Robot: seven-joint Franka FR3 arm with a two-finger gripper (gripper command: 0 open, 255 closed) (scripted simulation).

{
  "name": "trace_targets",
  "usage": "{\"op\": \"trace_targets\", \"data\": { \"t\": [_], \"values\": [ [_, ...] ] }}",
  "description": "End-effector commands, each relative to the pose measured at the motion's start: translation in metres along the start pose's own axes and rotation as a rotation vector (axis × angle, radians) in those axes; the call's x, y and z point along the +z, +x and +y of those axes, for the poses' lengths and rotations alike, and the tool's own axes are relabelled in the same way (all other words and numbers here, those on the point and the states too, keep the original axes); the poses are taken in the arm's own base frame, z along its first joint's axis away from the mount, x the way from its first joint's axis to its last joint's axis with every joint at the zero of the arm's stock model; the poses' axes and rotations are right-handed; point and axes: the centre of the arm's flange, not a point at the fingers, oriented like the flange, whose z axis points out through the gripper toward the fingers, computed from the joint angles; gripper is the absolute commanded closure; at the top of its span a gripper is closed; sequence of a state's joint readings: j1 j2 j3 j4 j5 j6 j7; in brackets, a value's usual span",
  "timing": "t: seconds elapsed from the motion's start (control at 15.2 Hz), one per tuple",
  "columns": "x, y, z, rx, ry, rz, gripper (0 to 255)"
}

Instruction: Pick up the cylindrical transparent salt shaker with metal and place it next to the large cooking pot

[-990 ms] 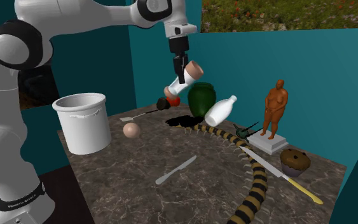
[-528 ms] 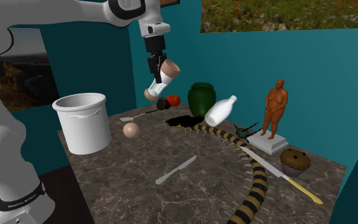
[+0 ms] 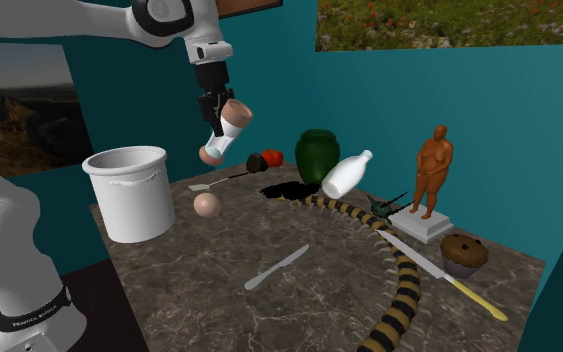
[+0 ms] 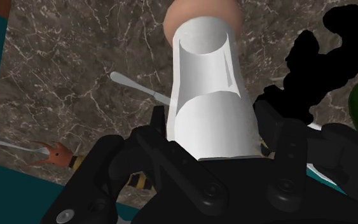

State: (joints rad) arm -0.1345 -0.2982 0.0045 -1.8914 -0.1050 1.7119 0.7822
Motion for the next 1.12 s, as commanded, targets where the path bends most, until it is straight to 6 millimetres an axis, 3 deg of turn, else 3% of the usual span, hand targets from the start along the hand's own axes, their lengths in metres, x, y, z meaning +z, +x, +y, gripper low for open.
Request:
{"op": "trace_targets", "data": {
  "t": [0.0,1.06],
  "values": [
    [0.010,-0.002,0.001,0.000,0.000,0.000,255],
    [0.093,-0.015,0.001,0.000,0.000,0.000,255]
  ]
}}
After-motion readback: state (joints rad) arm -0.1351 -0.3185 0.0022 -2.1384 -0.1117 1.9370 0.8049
